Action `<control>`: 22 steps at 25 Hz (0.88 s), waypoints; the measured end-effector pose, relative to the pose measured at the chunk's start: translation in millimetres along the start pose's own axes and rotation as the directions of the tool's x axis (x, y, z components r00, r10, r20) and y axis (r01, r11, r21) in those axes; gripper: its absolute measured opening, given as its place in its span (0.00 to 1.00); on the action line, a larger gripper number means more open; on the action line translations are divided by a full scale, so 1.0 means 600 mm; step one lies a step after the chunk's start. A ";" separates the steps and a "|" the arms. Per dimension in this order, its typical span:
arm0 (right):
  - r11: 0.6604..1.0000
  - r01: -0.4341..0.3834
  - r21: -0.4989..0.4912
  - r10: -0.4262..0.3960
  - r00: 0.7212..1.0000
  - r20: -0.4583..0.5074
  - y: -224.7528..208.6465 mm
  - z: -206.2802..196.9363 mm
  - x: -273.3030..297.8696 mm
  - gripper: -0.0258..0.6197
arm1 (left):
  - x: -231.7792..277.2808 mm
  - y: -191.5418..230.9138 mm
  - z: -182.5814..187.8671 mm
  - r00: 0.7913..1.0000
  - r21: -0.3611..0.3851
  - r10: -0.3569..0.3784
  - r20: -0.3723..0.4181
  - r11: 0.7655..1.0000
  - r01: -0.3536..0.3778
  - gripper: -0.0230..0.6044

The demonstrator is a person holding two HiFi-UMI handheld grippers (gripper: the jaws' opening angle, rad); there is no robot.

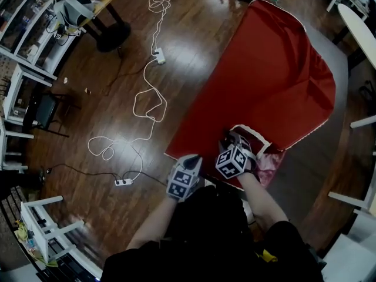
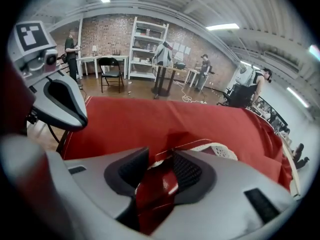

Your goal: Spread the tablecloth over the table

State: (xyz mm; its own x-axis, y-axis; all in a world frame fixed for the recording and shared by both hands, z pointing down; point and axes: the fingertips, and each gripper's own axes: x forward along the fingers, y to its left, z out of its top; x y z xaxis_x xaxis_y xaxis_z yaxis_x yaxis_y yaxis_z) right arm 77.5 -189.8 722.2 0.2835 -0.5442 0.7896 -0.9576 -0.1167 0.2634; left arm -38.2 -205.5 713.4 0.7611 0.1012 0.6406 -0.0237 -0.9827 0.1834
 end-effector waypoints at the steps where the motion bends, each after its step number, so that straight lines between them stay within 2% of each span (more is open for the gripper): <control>1: 1.000 0.003 0.001 -0.003 1.000 0.003 0.001 0.003 -0.001 0.28 | -0.002 0.002 0.001 1.000 -0.001 -0.001 0.000 1.000 0.001 0.06; 8: 0.999 0.022 -0.030 -0.021 0.998 0.051 -0.004 0.030 -0.022 0.28 | 0.002 0.004 0.012 1.000 0.019 -0.001 0.006 1.000 0.001 0.06; 12: 0.999 0.047 0.027 -0.050 0.989 0.136 -0.028 0.059 -0.073 0.28 | 0.006 0.016 0.041 1.000 0.046 0.012 0.027 0.999 -0.013 0.06; 15: 0.989 0.095 0.113 -0.117 0.970 0.211 -0.080 0.069 -0.131 0.28 | 0.024 0.010 0.100 0.997 0.097 -0.002 0.081 0.995 -0.006 0.06; 17: 0.969 0.151 0.195 -0.194 0.956 0.221 -0.127 0.046 -0.169 0.28 | 0.040 -0.011 0.146 0.993 0.149 -0.040 0.115 0.989 0.022 0.06; 19: 0.933 0.220 0.283 -0.281 0.940 0.194 -0.175 0.000 -0.203 0.28 | 0.059 -0.042 0.188 0.987 0.224 -0.093 0.131 0.973 0.062 0.06; 21: 0.879 0.282 0.383 -0.355 0.925 0.135 -0.212 -0.075 -0.231 0.28 | 0.087 -0.085 0.215 0.981 0.319 -0.154 0.115 0.941 0.111 0.06; 22: 0.848 0.307 0.432 -0.382 0.919 0.099 -0.225 -0.119 -0.243 0.28 | 0.103 -0.108 0.221 0.979 0.375 -0.181 0.090 0.917 0.135 0.15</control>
State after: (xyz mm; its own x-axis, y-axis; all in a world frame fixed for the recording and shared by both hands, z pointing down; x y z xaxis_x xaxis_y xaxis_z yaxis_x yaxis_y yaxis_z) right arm 169.2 -35.4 611.3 0.6216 -0.5373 0.5701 -0.7473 -0.6250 0.2258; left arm 96.3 -156.0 642.4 0.8080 0.2633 0.5271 0.3244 -0.9456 -0.0249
